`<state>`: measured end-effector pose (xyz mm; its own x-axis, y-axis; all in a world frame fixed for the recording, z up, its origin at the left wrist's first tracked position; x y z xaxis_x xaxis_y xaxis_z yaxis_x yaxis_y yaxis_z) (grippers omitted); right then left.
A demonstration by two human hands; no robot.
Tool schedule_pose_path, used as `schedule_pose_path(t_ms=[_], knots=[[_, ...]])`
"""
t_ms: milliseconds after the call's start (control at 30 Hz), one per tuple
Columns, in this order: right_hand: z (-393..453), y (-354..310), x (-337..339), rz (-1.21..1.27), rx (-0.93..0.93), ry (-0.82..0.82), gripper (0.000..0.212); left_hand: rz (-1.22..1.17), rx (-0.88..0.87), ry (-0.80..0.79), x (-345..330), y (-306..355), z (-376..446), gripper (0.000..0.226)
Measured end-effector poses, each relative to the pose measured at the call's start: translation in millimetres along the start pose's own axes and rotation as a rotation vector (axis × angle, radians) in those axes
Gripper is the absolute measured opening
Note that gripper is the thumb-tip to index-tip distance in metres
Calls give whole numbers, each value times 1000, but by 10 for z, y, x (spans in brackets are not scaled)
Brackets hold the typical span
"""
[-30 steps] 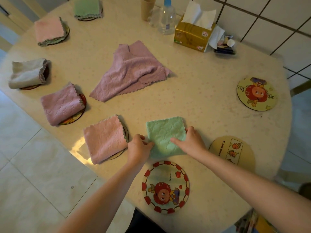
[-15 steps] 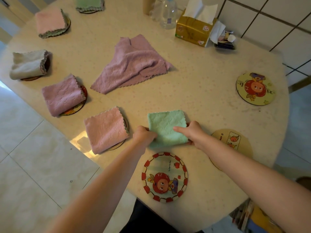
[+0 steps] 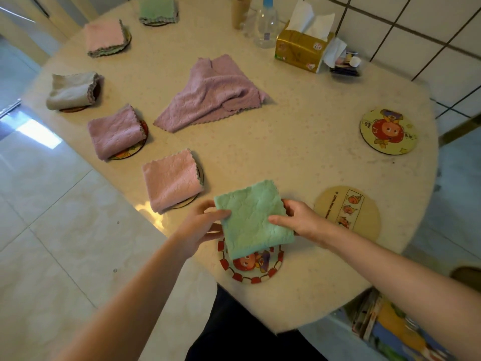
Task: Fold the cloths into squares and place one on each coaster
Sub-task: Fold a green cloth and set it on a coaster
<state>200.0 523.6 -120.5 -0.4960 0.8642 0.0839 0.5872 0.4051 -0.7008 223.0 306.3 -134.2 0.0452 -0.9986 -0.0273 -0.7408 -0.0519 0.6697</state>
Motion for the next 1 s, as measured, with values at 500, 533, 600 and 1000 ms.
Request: schedule_pose_path(t_ms=[500, 533, 600, 1000], knots=[[71, 415, -117, -559, -28, 251, 20, 445, -24, 234, 157, -603, -140, 24], [84, 423, -113, -569, -35, 253, 20, 480, -29, 247, 166, -595, -128, 26], [92, 420, -92, -605, -43, 262, 21, 563, -45, 262, 186, -556, -114, 33], [393, -235, 478, -755, -39, 315, 21, 969, -280, 296, 429, 429, 135, 31]])
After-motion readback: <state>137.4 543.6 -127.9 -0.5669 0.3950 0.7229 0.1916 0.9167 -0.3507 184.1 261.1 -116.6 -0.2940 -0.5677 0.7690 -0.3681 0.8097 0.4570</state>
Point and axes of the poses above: each hand's wrist, its own z-axis towards the middle knuckle, its own x-axis out of the back of the hand, y = z × x, the point moved 8 cm from there along z, towards the middle knuckle, and after that the axes turned 4 degrees about -x, right-handed, at the moved point
